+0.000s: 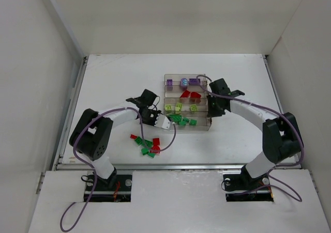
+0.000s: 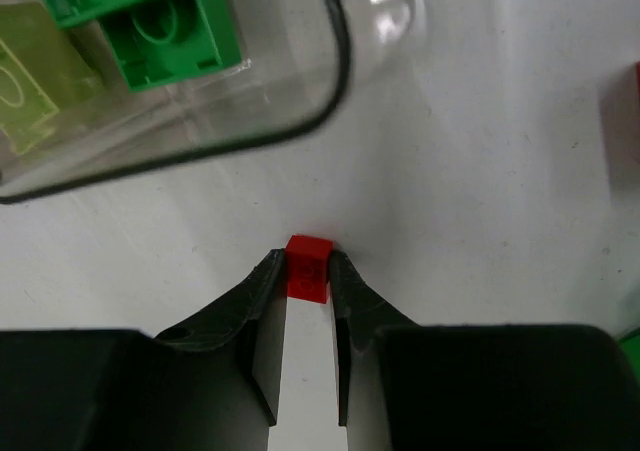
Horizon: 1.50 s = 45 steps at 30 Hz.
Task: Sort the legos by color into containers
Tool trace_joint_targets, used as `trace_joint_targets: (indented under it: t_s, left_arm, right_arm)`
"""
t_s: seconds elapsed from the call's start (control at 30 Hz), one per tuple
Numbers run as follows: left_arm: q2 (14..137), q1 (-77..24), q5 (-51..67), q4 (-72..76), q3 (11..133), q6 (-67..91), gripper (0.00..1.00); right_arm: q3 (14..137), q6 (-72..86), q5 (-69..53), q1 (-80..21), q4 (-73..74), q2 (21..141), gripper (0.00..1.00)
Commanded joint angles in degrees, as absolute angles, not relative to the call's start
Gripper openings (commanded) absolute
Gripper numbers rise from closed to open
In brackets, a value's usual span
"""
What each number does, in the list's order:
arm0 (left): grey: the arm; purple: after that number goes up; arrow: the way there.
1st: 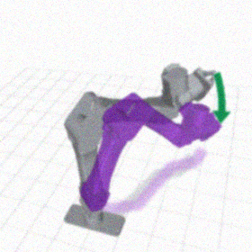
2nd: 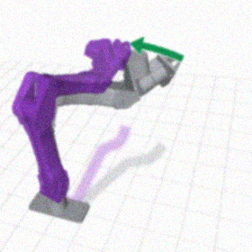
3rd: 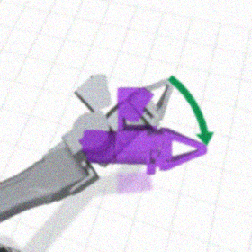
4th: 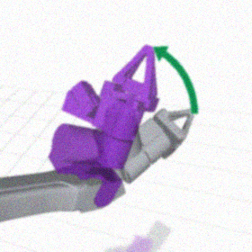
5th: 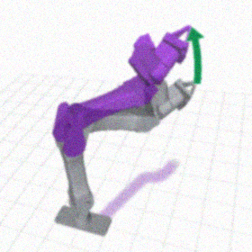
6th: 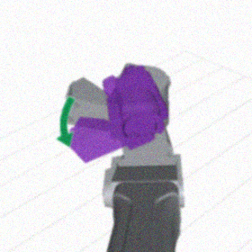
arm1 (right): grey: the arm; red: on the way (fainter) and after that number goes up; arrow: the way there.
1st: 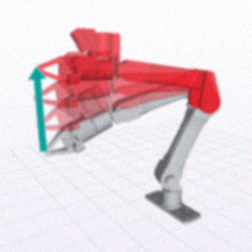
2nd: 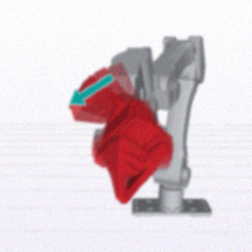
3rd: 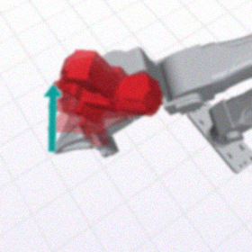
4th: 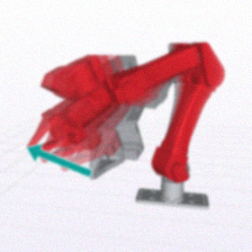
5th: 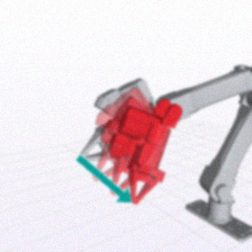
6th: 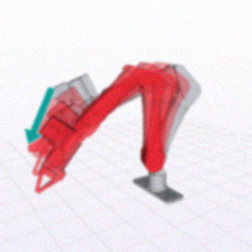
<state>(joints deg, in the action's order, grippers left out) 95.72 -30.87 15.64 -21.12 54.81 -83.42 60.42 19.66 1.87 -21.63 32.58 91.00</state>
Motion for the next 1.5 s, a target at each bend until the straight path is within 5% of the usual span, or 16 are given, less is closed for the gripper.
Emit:
trace_joint_targets:
  t_s: [0.0, 0.2, 0.33, 0.5, 0.87, 1.47]
  left_arm:
    - [96.4, -29.7, 19.1, -24.3, 55.0, -77.4, 0.0]
    - [95.2, -25.0, 22.0, -24.8, 58.6, -69.6, 0.0]
    - [94.7, -22.6, 22.5, -25.3, 60.8, -68.1, 0.0]
    - [93.4, -21.4, 23.8, -25.8, 64.0, -66.2, 0.0]
    - [102.7, -20.3, 36.7, -25.8, 82.4, -57.4, 0.0]
    - [112.7, -26.9, 28.0, -10.8, 89.2, -49.7, 0.06]
  right_arm:
    - [59.2, 23.5, -1.5, -23.6, 30.5, 91.5, 0.14]
    - [58.5, 25.0, 0.9, -23.6, 31.0, 89.8, 0.18]
    - [59.8, 23.8, 1.4, -23.6, 32.4, 89.8, 0.55]
    - [62.1, 22.7, 1.4, -23.6, 33.6, 87.3, 0.72]
    - [66.9, 21.6, 4.9, -23.6, 37.2, 79.8, 0.75]
    - [67.0, 21.7, 5.9, -23.6, 37.7, 76.9, 0.75]
